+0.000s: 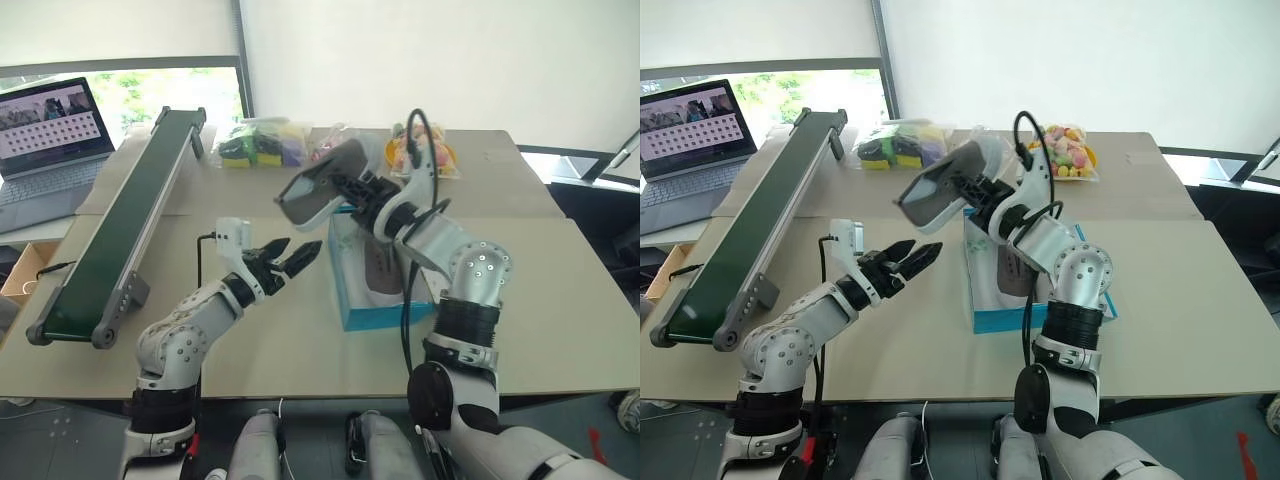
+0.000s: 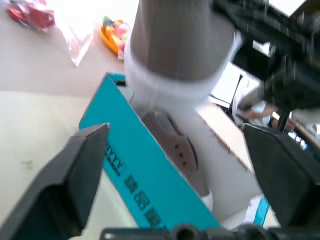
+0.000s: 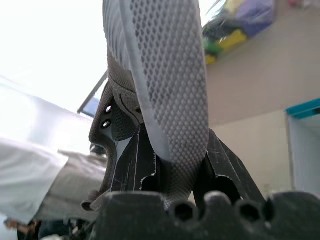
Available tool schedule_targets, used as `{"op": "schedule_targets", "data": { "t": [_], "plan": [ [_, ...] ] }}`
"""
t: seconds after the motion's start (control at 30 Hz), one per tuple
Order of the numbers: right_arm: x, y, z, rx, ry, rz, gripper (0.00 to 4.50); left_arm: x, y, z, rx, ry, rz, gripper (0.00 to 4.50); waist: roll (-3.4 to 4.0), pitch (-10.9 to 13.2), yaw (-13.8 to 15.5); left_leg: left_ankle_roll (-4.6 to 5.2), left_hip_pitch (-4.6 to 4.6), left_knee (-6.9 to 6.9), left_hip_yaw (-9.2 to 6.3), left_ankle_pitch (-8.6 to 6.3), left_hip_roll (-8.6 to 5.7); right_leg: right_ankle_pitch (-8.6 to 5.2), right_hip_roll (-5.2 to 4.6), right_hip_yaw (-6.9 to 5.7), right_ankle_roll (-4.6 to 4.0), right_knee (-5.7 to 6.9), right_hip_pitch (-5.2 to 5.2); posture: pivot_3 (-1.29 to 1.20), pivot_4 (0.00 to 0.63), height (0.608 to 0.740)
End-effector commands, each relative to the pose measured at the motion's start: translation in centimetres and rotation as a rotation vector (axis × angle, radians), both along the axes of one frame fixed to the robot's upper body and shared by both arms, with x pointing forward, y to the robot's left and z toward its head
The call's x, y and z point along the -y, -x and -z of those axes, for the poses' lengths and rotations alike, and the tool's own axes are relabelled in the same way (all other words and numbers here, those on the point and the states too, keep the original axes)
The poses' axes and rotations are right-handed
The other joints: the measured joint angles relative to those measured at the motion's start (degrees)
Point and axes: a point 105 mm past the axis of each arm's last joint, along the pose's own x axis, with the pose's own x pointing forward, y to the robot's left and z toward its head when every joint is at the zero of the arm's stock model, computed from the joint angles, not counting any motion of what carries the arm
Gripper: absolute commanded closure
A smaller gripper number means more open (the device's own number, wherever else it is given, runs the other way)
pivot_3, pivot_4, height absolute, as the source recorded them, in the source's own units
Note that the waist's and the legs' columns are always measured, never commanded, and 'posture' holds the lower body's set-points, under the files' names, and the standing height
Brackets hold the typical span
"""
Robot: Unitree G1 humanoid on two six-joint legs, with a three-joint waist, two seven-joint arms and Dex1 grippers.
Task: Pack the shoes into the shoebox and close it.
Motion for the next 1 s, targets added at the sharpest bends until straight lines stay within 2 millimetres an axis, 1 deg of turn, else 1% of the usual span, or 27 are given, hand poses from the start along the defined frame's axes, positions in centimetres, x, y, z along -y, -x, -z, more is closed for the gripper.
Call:
{"op": "schedule_targets", "data": {
  "t": [0.03,0.1,0.17,0.33,0.47,0.57,0.73,0.83,1.0],
  "plan": [
    [3.4,-0.8,-3.1,0.09,0.146,0.076,3.69,0.4,1.2,-0.5,0.078,-0.065,0.061,0.02,0.19,0.1,0.1,0.0,-0.02,0.0,0.02,0.0,-0.02,-0.03,-0.02,0.01,-0.06,-0.01,-0.02,0.0,0.15,0.681],
    [4.9,-1.1,-2.4,0.03,0.263,0.067,3.69,0.2,1.2,-0.1,0.069,-0.08,0.062,0.02,0.28,0.2,0.3,0.0,-0.02,-0.06,0.02,0.0,-0.09,-0.12,-0.1,0.01,-0.2,-0.02,-0.03,0.0,0.15,0.681],
    [5.7,-1.0,-1.6,-0.036,0.365,0.015,3.69,0.1,1.2,0.3,0.056,-0.087,0.064,0.02,0.29,0.2,0.3,0.03,-0.02,-0.09,0.01,0.02,-0.09,-0.13,-0.1,0.01,-0.2,-0.03,-0.03,0.0,0.15,0.681],
    [5.8,-0.8,-0.2,-0.155,0.502,-0.101,3.69,0.5,1.1,0.8,0.049,-0.081,0.063,0.02,0.31,0.2,-0.4,0.39,0.01,-0.19,0.0,0.23,-0.08,-0.04,-0.06,0.02,-0.05,-0.04,-0.04,0.0,0.15,0.681],
    [4.8,-0.5,1.2,-0.224,0.587,-0.195,3.69,0.7,1.0,1.2,0.033,-0.069,0.058,0.02,0.36,0.2,-0.3,0.4,0.01,-0.2,-0.01,0.24,-0.08,-0.04,-0.04,0.02,-0.05,-0.03,-0.06,0.0,0.15,0.681],
    [4.0,0.0,2.5,-0.253,0.683,-0.283,3.69,1.0,1.3,1.5,0.025,-0.06,0.061,0.02,0.37,0.2,-0.2,0.4,0.0,-0.18,-0.02,0.23,-0.1,-0.04,-0.07,0.02,-0.05,-0.03,-0.05,0.0,0.15,0.681],
    [3.5,-0.1,4.1,-0.268,0.773,-0.362,3.69,1.2,1.5,1.9,0.01,-0.042,0.053,0.02,0.37,0.2,-0.1,0.4,-0.03,-0.18,-0.02,0.23,-0.13,-0.05,-0.11,0.01,-0.03,-0.1,-0.04,0.0,0.15,0.681],
    [2.3,0.3,5.9,-0.31,0.84,-0.451,3.69,1.7,1.7,2.2,0.001,-0.031,0.059,0.02,0.37,0.2,-0.1,0.4,-0.03,-0.18,-0.01,0.23,-0.13,-0.05,-0.11,0.01,-0.02,-0.1,-0.04,0.0,0.15,0.681],
    [2.0,-0.3,8.4,-0.323,0.975,-0.535,3.69,2.7,1.9,2.6,-0.01,-0.009,0.077,0.02,0.37,0.2,-0.2,0.4,0.0,-0.17,-0.02,0.23,-0.11,-0.04,-0.1,0.0,-0.02,-0.04,-0.05,0.0,0.15,0.681]
  ]
}}
